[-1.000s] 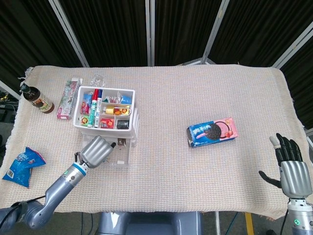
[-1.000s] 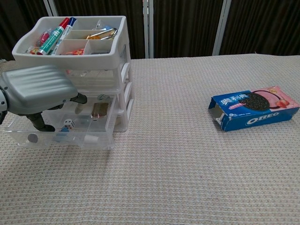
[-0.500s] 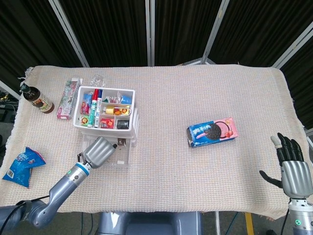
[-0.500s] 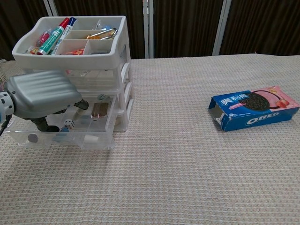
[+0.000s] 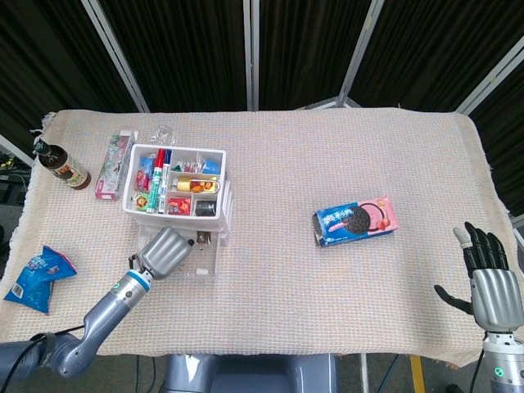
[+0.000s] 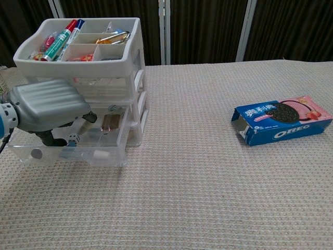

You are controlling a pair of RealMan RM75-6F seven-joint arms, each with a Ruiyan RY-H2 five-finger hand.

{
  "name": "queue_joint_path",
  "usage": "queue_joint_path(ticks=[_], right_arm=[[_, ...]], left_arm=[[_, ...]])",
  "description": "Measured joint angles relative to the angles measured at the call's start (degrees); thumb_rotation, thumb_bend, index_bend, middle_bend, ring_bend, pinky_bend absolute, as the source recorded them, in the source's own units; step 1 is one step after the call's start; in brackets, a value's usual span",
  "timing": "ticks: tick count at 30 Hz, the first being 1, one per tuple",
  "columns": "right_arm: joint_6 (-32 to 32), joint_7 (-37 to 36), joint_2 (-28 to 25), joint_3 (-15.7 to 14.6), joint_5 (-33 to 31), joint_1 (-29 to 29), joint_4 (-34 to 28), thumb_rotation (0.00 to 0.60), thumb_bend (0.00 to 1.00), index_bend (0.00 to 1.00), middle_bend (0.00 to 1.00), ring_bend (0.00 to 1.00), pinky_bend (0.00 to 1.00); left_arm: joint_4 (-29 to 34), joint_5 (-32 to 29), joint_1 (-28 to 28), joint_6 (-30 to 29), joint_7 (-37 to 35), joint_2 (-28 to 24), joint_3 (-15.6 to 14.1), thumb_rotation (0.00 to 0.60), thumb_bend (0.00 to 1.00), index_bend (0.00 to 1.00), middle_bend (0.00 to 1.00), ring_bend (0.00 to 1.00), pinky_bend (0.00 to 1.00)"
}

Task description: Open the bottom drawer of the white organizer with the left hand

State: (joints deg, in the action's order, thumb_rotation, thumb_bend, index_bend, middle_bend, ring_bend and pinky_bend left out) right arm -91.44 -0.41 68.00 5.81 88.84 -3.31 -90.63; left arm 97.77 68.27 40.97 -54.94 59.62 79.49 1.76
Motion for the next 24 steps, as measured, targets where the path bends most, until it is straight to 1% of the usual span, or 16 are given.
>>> queue_joint_path(ticks=[3,14,20,24], right_arm=[[0.07,-0.04,-0.01,-0.02,0.0,-0.03,0.01,0.6,0.02,0.0,0.0,0.0,0.0],[-0.04,-0.1,-0.01,-0.05,0.21,-0.04,0.01,0.6,0.02,0.0,0.0,0.0,0.0],[0.04,-0.05,-0.02,-0.11,0.24,-0.05,-0.03,0.6,0.02,0.0,0.0,0.0,0.0],[-0.1,-0.12,-0.09,-0.09,0.26,0.0,-0.1,0.6,0.02,0.0,0.0,0.0,0.0]], left_arm=[[-0.23,-0.24,0.21,-0.07,0.0,0.2,-0.43,0.6,0.37,0.53,1.0,0.94,0.81],[0.2,0.46,0.27,-1.44,-1.22,-0.31,-1.38,0.6,0.37,0.54,1.0,0.94,0.81],[2.28,2.19,-0.11,-3.21,-2.87,-2.1,-1.45,0.6,0.37,0.54,1.0,0.94,0.81],[4.66,4.29,-0.62,-4.78,-4.5,-4.4,-1.62,0.6,0.37,0.54,1.0,0.94,0.81]])
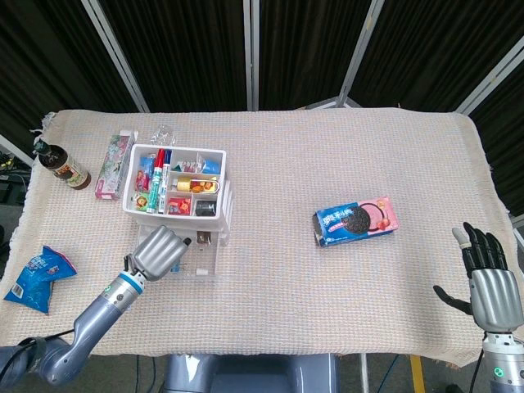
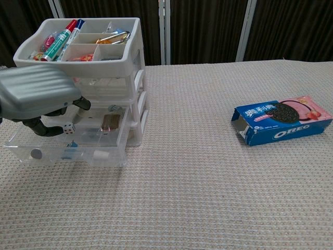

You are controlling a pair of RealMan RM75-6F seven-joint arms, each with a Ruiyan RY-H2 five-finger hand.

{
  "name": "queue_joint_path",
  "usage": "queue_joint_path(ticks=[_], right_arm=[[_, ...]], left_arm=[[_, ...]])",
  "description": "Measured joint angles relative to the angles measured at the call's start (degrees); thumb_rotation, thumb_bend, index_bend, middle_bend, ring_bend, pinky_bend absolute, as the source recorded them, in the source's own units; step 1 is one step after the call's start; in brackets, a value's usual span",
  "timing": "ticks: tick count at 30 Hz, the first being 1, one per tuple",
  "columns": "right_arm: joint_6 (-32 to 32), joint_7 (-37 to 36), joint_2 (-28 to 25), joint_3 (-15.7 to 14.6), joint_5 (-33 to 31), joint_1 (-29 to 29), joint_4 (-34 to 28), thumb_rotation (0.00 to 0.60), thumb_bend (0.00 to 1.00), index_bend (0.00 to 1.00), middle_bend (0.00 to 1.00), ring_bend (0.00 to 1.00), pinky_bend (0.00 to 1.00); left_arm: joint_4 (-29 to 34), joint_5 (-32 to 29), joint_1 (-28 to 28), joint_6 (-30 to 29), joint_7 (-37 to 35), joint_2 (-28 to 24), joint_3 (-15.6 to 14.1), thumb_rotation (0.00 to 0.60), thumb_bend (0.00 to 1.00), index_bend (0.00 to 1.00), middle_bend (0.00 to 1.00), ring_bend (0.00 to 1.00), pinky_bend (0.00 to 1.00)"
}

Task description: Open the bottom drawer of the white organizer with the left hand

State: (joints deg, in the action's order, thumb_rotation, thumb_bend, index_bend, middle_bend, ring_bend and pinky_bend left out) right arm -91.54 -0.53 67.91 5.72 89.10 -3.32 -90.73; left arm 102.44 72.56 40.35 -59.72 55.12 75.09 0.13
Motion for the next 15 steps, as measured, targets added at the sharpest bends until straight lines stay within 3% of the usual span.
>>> queue_joint_path(ticks=[15], right_arm=[[0.02,0.48,0.14,-0.16,0.18,0.02,-0.1,0.6,0.02,0.0,0.0,0.0,0.0]], left_arm=[[3.75,9.5,-6.63,-10.2,-10.71,-7.14,-2.63,0.6,0.37,0.55,1.0,0.94,0.81]])
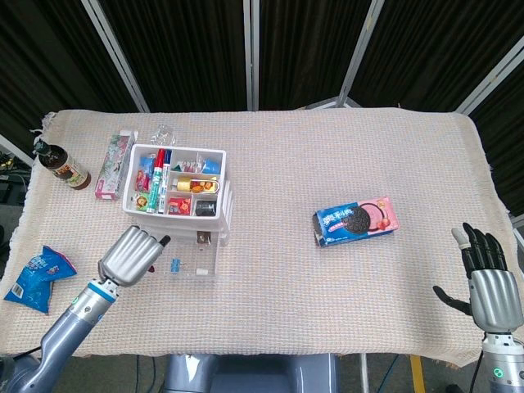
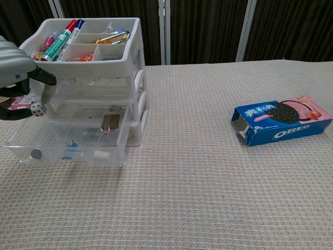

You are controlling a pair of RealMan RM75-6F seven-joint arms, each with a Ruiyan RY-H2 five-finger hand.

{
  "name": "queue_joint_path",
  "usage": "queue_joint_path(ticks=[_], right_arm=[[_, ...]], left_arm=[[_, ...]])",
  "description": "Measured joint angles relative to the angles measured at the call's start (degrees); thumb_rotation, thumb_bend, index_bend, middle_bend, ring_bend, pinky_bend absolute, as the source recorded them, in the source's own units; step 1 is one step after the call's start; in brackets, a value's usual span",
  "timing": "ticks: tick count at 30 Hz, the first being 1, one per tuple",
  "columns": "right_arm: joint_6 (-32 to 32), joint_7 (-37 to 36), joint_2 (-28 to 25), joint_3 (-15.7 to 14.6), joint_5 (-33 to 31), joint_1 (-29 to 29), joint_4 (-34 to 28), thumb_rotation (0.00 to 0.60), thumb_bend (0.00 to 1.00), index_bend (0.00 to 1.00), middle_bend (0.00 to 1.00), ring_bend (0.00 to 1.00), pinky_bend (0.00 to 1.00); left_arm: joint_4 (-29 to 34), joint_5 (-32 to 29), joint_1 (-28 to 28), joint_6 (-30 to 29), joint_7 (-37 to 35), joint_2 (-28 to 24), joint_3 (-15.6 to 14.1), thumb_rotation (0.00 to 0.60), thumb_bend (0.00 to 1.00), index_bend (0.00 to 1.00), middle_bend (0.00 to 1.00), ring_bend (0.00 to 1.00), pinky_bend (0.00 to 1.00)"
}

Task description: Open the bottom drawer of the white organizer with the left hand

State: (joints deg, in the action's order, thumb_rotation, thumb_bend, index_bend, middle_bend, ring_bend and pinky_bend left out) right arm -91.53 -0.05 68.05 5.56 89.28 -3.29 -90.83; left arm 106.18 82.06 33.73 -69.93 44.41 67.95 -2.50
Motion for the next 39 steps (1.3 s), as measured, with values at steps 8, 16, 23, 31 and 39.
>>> queue_joint_path(ticks=[8,16,23,31,39], right_arm=[[0.34,0.83,0.38,-0.16,0.04,-0.12,0.07,0.6,0.02,0.0,0.0,0.0,0.0],[0.72,1.85,0.84,-0.4,0.05,-0.23,0.03,0.6,0.02,0.0,0.0,0.0,0.0],[0.62,1.68,0.77,-0.31,-0.06,-0.18,-0.03,0.6,0.02,0.0,0.0,0.0,0.0],[0.94,1.71,0.74,-0.38,-0.1,-0.29,-0.03,0.6,0.02,0.0,0.0,0.0,0.0],[0.96,1.9,0.84,-0.41,-0.13,-0.29,-0.03,0.6,0.02,0.0,0.0,0.0,0.0]], left_arm=[[-3.84,2.98,-4.54,-3.53,-8.33,-4.58,-1.63,0.6,0.37,0.55,1.0,0.94,0.81],[-11.09,2.18,-6.49,-2.56,-13.69,-4.01,-2.68,0.6,0.37,0.54,1.0,0.94,0.81],[-18.68,1.34,-6.81,1.24,-17.17,1.58,-2.78,0.6,0.37,0.51,1.0,0.94,0.81],[-24.35,-0.71,-6.99,4.49,-19.26,6.97,-1.49,0.6,0.36,0.48,1.0,0.94,0.8],[-26.1,-1.25,-8.04,3.16,-20.27,8.95,-0.51,0.6,0.21,0.39,0.95,0.91,0.75]])
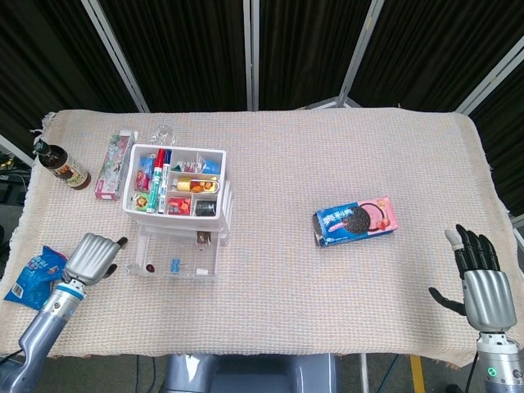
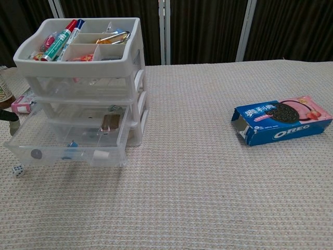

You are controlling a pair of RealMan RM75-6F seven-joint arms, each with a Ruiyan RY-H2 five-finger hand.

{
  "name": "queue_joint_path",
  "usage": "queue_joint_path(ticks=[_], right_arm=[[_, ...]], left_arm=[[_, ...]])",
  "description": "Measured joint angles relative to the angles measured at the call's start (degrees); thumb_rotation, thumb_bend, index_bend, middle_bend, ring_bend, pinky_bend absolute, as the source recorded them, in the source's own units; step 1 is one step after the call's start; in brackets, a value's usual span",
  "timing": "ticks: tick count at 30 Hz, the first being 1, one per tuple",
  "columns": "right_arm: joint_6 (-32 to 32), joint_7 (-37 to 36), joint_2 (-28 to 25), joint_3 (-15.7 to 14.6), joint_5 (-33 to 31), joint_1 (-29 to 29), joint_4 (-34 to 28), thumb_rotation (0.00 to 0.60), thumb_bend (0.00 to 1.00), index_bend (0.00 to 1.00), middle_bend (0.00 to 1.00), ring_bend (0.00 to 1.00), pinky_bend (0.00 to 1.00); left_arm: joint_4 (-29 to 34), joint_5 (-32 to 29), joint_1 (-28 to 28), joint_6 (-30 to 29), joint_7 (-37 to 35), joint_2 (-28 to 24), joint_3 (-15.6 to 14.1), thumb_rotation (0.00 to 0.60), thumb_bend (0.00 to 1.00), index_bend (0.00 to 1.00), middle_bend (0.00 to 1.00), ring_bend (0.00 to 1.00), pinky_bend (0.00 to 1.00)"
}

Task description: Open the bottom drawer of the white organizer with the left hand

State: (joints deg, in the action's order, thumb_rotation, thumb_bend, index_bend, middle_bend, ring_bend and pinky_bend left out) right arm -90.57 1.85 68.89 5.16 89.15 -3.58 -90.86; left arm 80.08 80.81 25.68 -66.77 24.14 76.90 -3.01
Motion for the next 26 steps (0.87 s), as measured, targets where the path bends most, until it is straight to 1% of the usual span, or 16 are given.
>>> queue_joint_path(ticks=[2,4,7,8,9,10,11,12,13,14,15,17,21,26], right_arm=[[-0.03,0.09,0.02,-0.05,0.09,0.01,0.0,0.6,0.02,0.0,0.0,0.0,0.0],[-0.04,0.19,0.07,-0.07,0.12,0.01,0.01,0.6,0.02,0.0,0.0,0.0,0.0],[-0.03,0.33,0.14,-0.09,0.17,-0.01,0.02,0.6,0.02,0.0,0.0,0.0,0.0],[-0.01,0.44,0.19,-0.12,0.2,-0.02,0.04,0.6,0.02,0.0,0.0,0.0,0.0],[0.02,0.52,0.23,-0.14,0.22,-0.03,0.05,0.6,0.02,0.0,0.0,0.0,0.0],[0.04,0.58,0.26,-0.16,0.24,-0.04,0.07,0.6,0.02,0.0,0.0,0.0,0.0],[0.07,0.68,0.31,-0.19,0.26,-0.05,0.09,0.6,0.02,0.0,0.0,0.0,0.0],[0.1,0.79,0.36,-0.21,0.28,-0.06,0.12,0.6,0.02,0.0,0.0,0.0,0.0],[0.11,0.92,0.41,-0.24,0.32,-0.08,0.15,0.6,0.02,0.0,0.0,0.0,0.0],[0.13,1.05,0.48,-0.27,0.36,-0.09,0.2,0.6,0.02,0.0,0.0,0.0,0.0],[0.1,1.13,0.52,-0.28,0.43,-0.1,0.24,0.6,0.02,0.0,0.0,0.0,0.0],[-0.02,1.19,0.61,-0.28,0.7,-0.15,0.4,0.6,0.02,0.0,0.0,0.0,0.0],[-0.63,1.14,0.83,-0.3,1.73,-0.27,0.94,0.6,0.02,0.0,0.0,0.0,0.0],[-1.03,0.89,1.14,-0.59,2.77,-0.38,1.59,0.6,0.02,0.0,0.0,0.0,0.0]], left_arm=[[-0.18,0.28,-0.45,-1.14,0.03,0.14,0.09,0.6,0.2,0.38,0.93,0.89,0.73],[-0.21,0.72,-1.18,-3.0,-0.19,0.24,0.23,0.6,0.19,0.34,0.87,0.85,0.67],[0.11,1.62,-2.63,-6.7,-1.44,0.26,0.48,0.6,0.18,0.24,0.7,0.7,0.54],[0.3,1.92,-3.19,-8.02,-2.06,0.24,0.55,0.6,0.18,0.19,0.59,0.62,0.48],[0.6,2.33,-4.01,-9.84,-3.01,0.17,0.63,0.6,0.16,0.13,0.46,0.52,0.41],[0.87,2.63,-4.67,-11.18,-3.74,0.09,0.67,0.6,0.15,0.09,0.37,0.45,0.36],[1.23,2.92,-5.4,-12.49,-4.46,-0.02,0.67,0.6,0.13,0.04,0.23,0.33,0.28],[1.84,3.3,-6.48,-14.15,-5.3,-0.25,0.6,0.6,0.12,0.02,0.15,0.25,0.23],[2.45,3.54,-7.33,-15.22,-5.83,-0.47,0.46,0.6,0.11,0.0,0.06,0.15,0.16],[3.2,3.67,-8.16,-15.99,-6.21,-0.74,0.28,0.6,0.1,0.0,0.01,0.07,0.09],[4.37,3.72,-9.06,-16.61,-6.54,-1.15,0.01,0.6,0.1,0.0,0.0,0.02,0.04],[6.43,3.55,-10.04,-17.21,-6.79,-1.9,-0.37,0.6,0.1,0.0,0.0,0.0,0.0],[11.41,3.26,-12.6,-19.37,-7.2,-3.66,-1.12,0.6,0.09,0.0,0.0,0.0,0.0],[12.59,4.32,-15.29,-22.72,-7.05,-4.22,-1.82,0.6,0.09,0.0,0.0,0.0,0.0]])
